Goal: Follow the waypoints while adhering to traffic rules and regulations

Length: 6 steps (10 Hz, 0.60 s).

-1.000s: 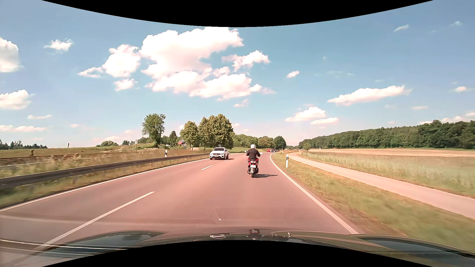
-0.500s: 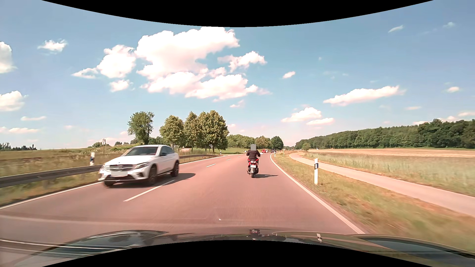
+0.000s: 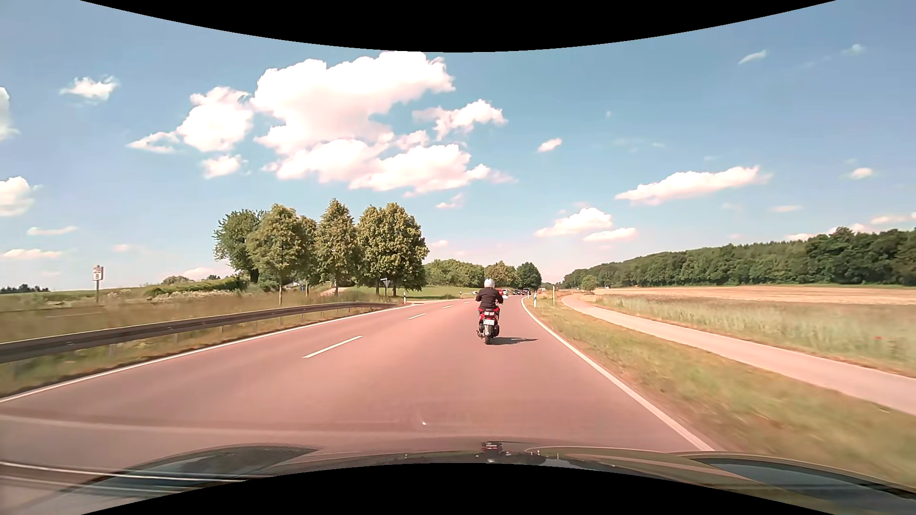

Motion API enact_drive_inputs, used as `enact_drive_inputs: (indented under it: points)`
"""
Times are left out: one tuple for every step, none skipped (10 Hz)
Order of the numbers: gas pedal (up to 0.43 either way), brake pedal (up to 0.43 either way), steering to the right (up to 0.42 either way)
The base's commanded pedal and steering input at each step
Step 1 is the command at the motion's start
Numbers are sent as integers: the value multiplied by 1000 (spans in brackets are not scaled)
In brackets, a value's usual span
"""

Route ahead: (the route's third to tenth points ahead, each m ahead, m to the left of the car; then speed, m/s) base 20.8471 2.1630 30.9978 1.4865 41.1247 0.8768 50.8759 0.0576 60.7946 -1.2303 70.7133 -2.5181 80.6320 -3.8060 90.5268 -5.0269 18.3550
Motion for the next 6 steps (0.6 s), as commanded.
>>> enact_drive_inputs:
  points:
    - [177, 6, 9]
    - [157, 12, 9]
    - [150, 6, 9]
    - [150, 12, 10]
    - [150, 12, 9]
    - [150, 12, 10]
